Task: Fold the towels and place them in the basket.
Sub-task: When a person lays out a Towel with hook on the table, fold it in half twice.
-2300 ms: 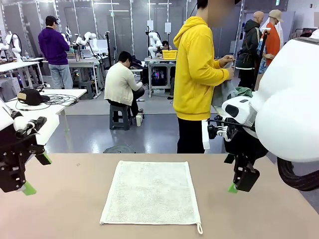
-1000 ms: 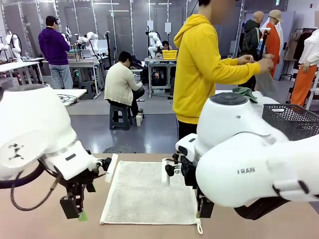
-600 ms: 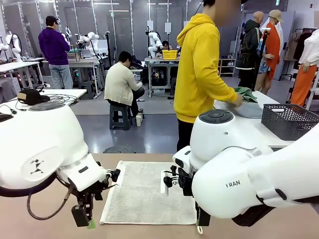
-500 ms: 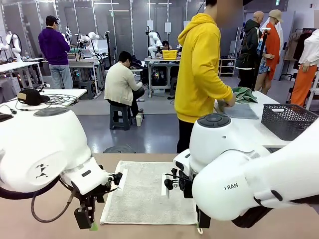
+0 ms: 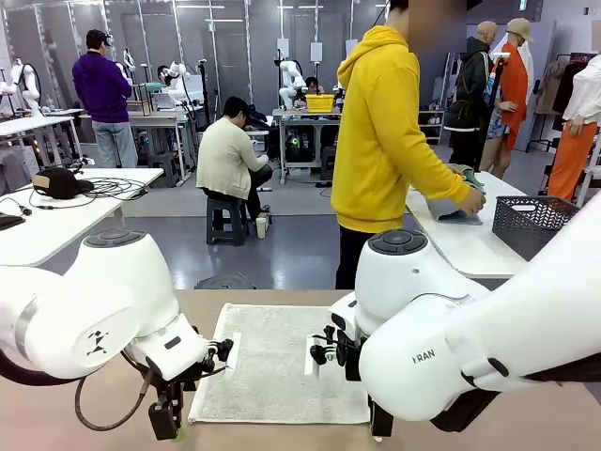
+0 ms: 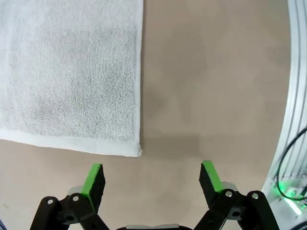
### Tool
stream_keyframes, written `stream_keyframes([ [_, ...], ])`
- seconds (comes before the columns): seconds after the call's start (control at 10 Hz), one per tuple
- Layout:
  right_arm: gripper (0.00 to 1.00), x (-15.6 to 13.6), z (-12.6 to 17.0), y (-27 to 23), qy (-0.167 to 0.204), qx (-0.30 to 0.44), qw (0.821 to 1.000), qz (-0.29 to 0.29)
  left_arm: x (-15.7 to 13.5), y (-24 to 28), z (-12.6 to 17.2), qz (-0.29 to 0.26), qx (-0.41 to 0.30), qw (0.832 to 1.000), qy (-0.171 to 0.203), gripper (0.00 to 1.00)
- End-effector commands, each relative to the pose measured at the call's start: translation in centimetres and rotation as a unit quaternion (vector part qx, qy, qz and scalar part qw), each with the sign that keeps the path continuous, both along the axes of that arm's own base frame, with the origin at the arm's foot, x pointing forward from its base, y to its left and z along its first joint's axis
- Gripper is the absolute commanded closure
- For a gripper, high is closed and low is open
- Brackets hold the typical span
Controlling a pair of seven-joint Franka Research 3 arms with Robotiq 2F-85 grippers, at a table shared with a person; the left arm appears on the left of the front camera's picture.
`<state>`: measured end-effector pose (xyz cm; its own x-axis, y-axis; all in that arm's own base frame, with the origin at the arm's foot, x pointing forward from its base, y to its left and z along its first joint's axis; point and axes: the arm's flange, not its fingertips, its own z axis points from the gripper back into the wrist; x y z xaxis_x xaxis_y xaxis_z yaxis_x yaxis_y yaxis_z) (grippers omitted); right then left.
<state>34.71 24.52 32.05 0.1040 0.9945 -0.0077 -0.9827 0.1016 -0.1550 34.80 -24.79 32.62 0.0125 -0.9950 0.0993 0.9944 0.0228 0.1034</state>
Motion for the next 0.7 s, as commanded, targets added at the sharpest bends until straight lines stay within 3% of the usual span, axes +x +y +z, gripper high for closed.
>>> stream_keyframes([
  [0.0,0.0,0.6,-1.5,0.8,-0.006,-0.005,1.0,0.001,1.1,-0.4,-0.8,0.019,0.01,1.0,-0.003,0.0],
  [0.6,0.0,0.9,-3.1,0.4,0.015,-0.002,1.0,0.007,2.1,-1.1,-2.6,0.019,0.012,1.0,0.011,0.0],
])
